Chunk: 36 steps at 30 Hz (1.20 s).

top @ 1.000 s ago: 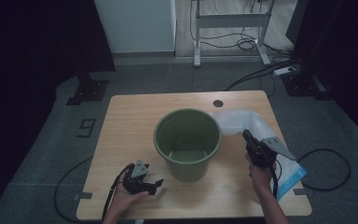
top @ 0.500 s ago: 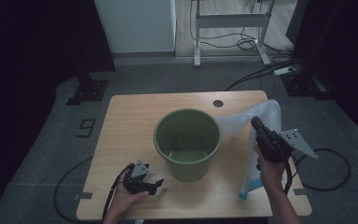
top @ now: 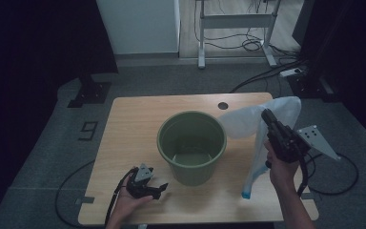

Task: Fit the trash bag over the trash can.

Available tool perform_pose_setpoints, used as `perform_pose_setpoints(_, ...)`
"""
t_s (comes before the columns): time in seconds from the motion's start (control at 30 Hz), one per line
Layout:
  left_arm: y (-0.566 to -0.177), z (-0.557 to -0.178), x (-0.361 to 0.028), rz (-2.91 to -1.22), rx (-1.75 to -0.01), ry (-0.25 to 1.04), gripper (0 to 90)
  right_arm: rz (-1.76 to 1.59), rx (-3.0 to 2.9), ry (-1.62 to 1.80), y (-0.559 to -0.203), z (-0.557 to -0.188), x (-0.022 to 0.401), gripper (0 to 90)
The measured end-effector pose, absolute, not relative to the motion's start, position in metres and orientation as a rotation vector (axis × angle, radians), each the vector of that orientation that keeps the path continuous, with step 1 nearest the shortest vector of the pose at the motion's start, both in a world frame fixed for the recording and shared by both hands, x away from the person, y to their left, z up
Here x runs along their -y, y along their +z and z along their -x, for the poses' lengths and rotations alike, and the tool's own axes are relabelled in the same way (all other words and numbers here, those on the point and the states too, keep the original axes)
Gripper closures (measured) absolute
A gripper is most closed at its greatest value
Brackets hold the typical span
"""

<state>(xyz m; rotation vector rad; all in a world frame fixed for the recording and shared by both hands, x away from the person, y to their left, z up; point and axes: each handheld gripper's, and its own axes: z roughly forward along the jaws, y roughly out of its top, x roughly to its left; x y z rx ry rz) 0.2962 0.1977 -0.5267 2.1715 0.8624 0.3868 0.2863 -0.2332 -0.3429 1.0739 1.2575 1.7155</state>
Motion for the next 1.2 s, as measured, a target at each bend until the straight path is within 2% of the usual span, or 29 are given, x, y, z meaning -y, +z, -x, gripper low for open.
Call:
perform_pose_setpoints(0.33, -0.526, -0.296, -0.198, -2.164, -0.864, 0.387, 14.2, -0.979, -1.224, 1.769, -0.308, -0.271, 0.229, 89.4)
perform_pose_setpoints(0.87, -0.522, -0.296, -0.198, -2.143, -0.878, 0.410, 14.3, -0.877, -1.215, 1.839, -0.281, -0.254, 0.223, 89.4)
perform_pose_setpoints(1.2, -0.516, -0.295, -0.198, -2.116, -0.875, 0.418, 14.3, -0.815, -1.265, 1.854, -0.265, -0.260, 0.201, 89.4)
